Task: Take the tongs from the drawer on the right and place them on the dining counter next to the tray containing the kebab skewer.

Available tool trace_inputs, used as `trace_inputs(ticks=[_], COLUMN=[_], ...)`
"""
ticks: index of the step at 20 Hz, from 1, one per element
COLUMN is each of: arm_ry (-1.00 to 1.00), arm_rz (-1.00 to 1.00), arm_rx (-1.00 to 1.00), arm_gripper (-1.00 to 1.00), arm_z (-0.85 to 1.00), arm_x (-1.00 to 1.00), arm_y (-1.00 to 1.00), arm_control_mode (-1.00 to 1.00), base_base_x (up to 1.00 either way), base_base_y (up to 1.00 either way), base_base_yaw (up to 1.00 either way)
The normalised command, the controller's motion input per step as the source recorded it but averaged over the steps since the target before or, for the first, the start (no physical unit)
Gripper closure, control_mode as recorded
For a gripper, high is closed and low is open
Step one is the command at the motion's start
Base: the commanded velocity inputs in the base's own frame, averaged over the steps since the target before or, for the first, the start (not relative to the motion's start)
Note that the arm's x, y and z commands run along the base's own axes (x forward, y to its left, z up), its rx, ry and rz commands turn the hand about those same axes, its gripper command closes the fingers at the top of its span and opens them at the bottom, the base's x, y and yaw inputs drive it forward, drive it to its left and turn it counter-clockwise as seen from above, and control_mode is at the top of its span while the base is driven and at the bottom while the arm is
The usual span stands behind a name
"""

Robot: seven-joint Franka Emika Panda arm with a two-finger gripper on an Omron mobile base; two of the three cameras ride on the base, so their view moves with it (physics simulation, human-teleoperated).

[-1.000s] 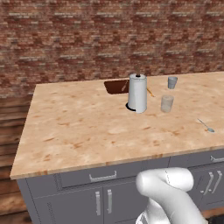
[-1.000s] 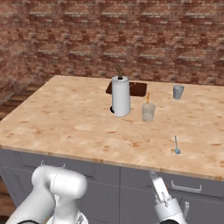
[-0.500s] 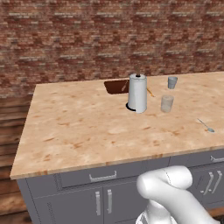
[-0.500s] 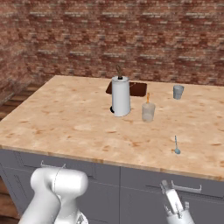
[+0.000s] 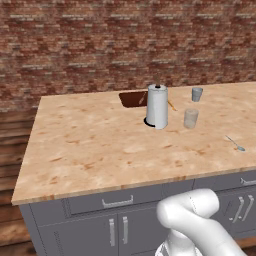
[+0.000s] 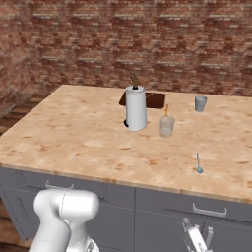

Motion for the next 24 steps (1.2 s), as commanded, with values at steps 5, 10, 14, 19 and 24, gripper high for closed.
trace_inputs(ticks=[5,10,14,19,24], arm_ry=[0.27,0.26,0.07,-0.09,-0.07], arm_rz=[0.0,0.0,-0.02,-0.01,-0.01], arm_rx=[0.0,0.0,0.0,0.0,0.0], arm_gripper=[-1.0,-1.0,-1.0,-1.0,-1.0], arm_z=[-0.35,-0.45,-0.57,-0.51,-0.25], arm_x=[0.0,0.0,0.0,0.0,0.08], arm_y=[-0.2,-0.18,-0.06,-0.01,-0.12], arm_control_mode=[-1.0,-1.0,-1.0,-1.0,-1.0], base_base_x=[0.0,0.0,0.0,0.0,0.0], base_base_y=[0.0,0.0,0.0,0.0,0.0], base_base_yaw=[0.0,0.0,0.0,0.0,0.0])
